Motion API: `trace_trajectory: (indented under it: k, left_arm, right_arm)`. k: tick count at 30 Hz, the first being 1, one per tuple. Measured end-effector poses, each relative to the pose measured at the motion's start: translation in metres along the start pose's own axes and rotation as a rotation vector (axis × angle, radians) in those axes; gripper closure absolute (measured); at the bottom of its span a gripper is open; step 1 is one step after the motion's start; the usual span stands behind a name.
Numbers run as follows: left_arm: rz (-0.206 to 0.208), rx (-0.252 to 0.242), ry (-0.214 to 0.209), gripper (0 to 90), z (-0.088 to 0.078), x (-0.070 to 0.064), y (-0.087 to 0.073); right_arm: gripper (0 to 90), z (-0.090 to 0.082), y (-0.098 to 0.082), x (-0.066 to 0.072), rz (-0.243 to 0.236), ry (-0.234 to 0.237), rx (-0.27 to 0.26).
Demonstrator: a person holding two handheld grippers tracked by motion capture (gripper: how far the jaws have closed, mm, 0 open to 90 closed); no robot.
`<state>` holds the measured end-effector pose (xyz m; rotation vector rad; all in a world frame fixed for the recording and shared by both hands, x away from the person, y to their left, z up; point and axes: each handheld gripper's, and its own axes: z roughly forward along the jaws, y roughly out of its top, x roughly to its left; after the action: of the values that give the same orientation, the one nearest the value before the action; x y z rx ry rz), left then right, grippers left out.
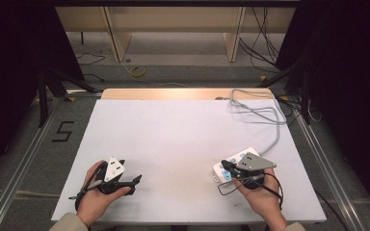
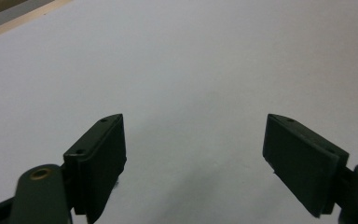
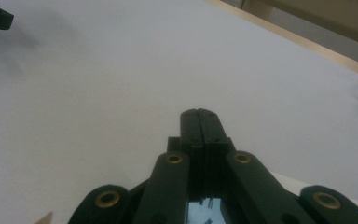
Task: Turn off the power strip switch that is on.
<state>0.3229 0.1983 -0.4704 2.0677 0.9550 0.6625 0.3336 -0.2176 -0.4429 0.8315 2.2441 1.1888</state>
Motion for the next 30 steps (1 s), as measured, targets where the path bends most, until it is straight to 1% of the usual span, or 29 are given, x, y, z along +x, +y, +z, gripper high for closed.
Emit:
trace_trajectory:
  k: [3,7,10,19,24,26,30]
  left_arm:
    - [-0.001,-0.003,0.002,21.1,0.0,0.0,0.0]
    - [0.003,0.001,0.0,21.2,0.0,0.0,0.0]
    - [0.003,-0.001,0.001,21.6,0.001,0.0,0.0]
    - [0.006,0.0,0.004,21.6,0.001,0.0,0.0]
    - [0.01,0.006,0.002,21.5,0.001,0.0,0.0]
    - [0.011,0.007,0.002,21.6,0.001,0.0,0.0]
    - [0.011,0.008,0.002,21.5,0.001,0.0,0.0]
  right_arm:
    - [90.0,-0.001,0.001,-0.002,-0.001,-0.007,0.007]
    - [90.0,-0.002,0.002,-0.005,0.015,-0.021,0.012]
    - [90.0,-0.002,0.002,-0.007,0.017,-0.022,0.013]
    - [90.0,-0.005,0.005,-0.007,0.007,-0.05,0.017]
    - [90.0,-0.006,0.006,-0.01,0.012,-0.057,0.019]
    - [90.0,-0.006,0.006,-0.011,0.024,-0.062,0.018]
    - [90.0,-0.007,0.007,-0.012,0.03,-0.069,0.024]
